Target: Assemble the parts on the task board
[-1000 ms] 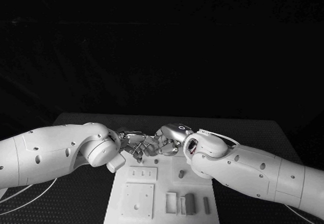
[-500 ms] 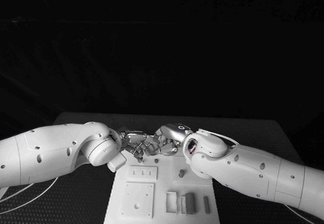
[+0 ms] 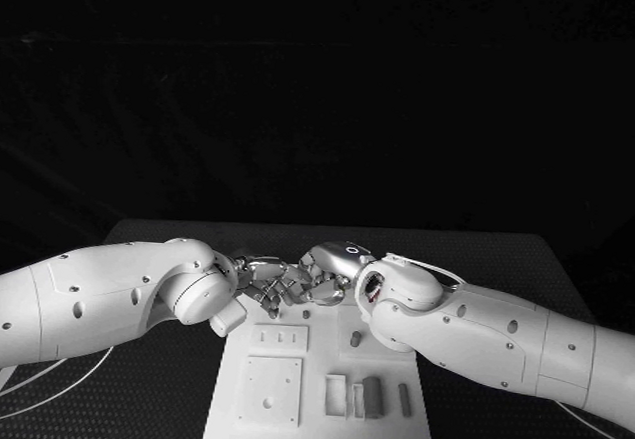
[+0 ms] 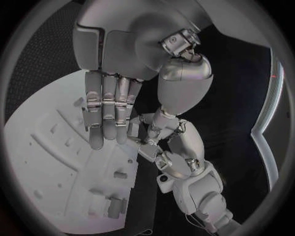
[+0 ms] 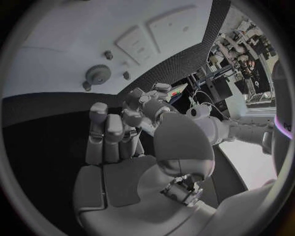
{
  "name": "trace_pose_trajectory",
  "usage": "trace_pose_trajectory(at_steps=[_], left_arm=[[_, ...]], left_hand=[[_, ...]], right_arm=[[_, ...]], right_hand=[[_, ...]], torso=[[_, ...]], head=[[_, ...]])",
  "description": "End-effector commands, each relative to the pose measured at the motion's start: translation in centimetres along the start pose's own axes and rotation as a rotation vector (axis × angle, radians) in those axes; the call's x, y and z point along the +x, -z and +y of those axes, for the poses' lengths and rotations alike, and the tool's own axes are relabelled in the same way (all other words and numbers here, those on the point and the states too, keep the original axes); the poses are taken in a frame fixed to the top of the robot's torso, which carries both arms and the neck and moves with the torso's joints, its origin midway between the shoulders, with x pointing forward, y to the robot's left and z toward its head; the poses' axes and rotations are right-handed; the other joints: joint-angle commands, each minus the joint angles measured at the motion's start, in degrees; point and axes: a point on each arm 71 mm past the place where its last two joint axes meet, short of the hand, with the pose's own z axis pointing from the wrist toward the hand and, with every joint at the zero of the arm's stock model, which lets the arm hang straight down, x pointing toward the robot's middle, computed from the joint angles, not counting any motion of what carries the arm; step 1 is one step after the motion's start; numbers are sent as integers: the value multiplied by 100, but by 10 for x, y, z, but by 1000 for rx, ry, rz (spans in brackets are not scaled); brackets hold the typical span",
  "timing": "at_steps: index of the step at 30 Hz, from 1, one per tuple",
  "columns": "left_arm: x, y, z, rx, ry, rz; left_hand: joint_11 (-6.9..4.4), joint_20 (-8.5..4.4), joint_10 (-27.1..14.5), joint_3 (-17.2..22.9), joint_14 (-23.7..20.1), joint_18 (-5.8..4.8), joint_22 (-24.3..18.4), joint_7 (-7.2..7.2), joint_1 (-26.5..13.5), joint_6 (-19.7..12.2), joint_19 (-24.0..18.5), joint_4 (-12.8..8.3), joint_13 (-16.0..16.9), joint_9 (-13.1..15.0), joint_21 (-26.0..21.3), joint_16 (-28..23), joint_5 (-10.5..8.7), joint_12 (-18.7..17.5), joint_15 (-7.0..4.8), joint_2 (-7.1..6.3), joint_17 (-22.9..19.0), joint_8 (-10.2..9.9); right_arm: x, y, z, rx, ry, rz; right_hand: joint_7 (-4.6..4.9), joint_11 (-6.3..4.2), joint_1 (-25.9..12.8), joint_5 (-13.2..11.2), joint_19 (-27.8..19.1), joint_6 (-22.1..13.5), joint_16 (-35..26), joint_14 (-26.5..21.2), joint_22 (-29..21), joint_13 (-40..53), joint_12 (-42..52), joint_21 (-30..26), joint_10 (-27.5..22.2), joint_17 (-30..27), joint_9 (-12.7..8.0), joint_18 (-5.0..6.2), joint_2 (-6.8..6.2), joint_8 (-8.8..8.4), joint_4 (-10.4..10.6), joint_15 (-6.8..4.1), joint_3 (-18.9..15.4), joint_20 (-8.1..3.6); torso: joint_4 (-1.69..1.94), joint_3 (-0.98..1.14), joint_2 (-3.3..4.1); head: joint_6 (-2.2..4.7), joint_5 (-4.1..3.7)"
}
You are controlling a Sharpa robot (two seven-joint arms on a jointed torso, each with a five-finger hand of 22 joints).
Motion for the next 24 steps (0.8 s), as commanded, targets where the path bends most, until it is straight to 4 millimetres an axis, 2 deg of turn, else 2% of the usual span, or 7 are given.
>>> trace_pose_trajectory(at_steps=[1, 11, 17, 24], left_arm=[[4, 0, -6, 24, -5, 15], [5, 0, -5, 22, -8, 21], [4, 0, -5, 22, -14, 19], [4, 0, -5, 22, -13, 15]], left_hand=[[8, -36, -39, 32, -27, 180, 10, -65, 42, 404, 15, -20, -10, 6, -26, 27, -2, 6, -6, 70, -13, -11], [-2, -47, -5, 120, -20, 165, 40, -81, 255, 452, 28, -88, -38, 18, -32, 79, -2, 23, -14, 239, -43, 1], [-22, -61, 51, 291, 8, 154, 69, -108, 504, 518, 64, -77, -57, 36, -26, 132, -3, 52, -30, 313, -69, 25], [-33, -67, 86, 373, 26, 142, 90, -120, 588, 554, 83, -68, -69, 45, -23, 168, -3, 71, -38, 358, -84, 36]], right_arm=[[3, -1, 6, -23, 1, 3], [4, -2, 2, -9, 4, 9], [4, -2, 3, -10, 3, 10], [5, -2, 3, -11, 3, 12]], right_hand=[[-31, -3, 0, 38, -8, 225, 12, 11, 100, 5, 10, 18, 39, 2, 267, 101, 40, 81, 23, -42, -5, -39], [-31, -3, 0, 38, -7, 225, 11, 13, 99, 5, 9, 18, 41, 2, 270, 101, 40, 80, 23, -42, -5, -40], [-31, -3, 0, 38, -6, 225, 11, 14, 98, 5, 8, 19, 42, 1, 271, 101, 40, 79, 23, -43, -6, -40], [-31, -3, -1, 38, -6, 225, 10, 15, 98, 5, 7, 19, 43, 0, 274, 101, 40, 78, 24, -43, -7, -41]], torso=[[2, -4, 2], [2, -9, -2], [3, -3, 1], [3, -3, -2]], head=[[-12, -1], [-27, -5], [-38, -6], [-45, -7]])
